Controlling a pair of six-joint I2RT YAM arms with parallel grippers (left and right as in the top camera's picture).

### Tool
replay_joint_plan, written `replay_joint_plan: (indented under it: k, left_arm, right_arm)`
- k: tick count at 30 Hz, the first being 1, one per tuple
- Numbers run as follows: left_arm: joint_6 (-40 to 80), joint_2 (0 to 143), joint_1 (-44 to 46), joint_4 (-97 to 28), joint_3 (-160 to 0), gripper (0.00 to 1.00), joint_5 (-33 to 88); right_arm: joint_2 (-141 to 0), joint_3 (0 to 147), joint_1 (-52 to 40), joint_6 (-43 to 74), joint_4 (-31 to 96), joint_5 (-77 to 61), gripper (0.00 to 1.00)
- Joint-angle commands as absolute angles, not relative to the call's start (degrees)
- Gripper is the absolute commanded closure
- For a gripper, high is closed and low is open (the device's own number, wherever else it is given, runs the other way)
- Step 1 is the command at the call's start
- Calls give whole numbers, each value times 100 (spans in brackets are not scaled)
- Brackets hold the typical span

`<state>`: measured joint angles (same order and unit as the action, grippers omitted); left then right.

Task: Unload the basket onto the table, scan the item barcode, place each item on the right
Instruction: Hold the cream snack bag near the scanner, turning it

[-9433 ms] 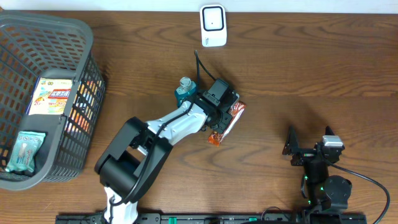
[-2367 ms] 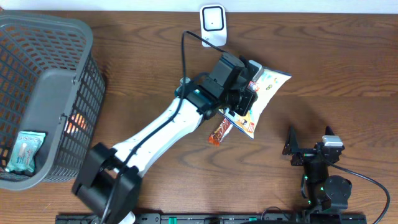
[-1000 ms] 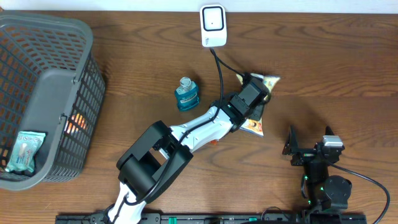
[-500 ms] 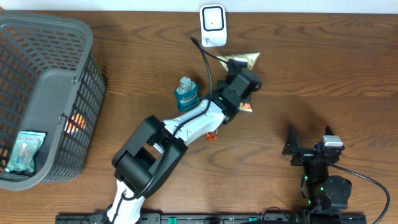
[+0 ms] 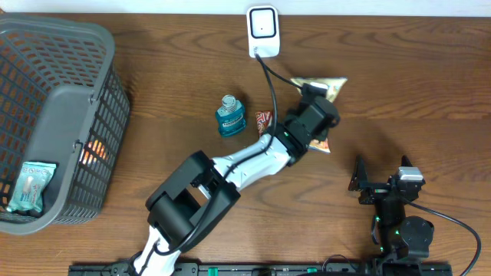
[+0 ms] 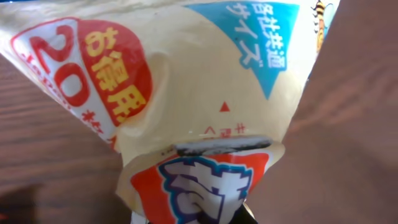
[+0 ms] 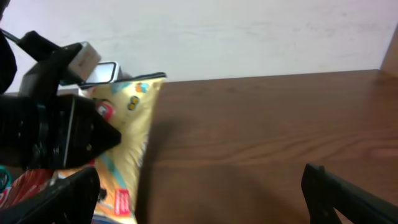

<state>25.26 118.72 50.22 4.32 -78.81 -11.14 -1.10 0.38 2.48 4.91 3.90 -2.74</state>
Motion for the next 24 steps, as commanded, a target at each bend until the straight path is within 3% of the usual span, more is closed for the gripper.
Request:
replay_joint_plan:
  k: [1, 6, 10, 12, 13, 21, 24]
  left_arm:
    - [2515, 11721, 5131, 432, -7975, 85, -1090]
    - [2519, 11725, 5212, 193, -7975, 83, -1090]
    - [2515, 11723, 5210, 32, -7975, 39, -1090]
    - [2410, 11697, 5212, 32, -7975, 27, -1068]
    - [2213, 11622, 5212, 21, -7975, 26, -891]
    - [1949, 10787, 5164, -768, -7977, 29, -738]
    - [1914, 10447, 5037, -1297, -7975, 65, -1103]
  right_arm:
    - [-104, 32, 215, 421, 412, -248, 1]
    - [-104, 32, 215, 421, 412, -248, 1]
    - [-104, 32, 215, 421, 412, -248, 1]
    - [-104, 32, 215, 421, 412, -248, 1]
    - [-104, 32, 215, 421, 412, -248, 1]
    - [-104, 32, 215, 421, 412, -248, 1]
    - [-104, 32, 215, 421, 412, -248, 1]
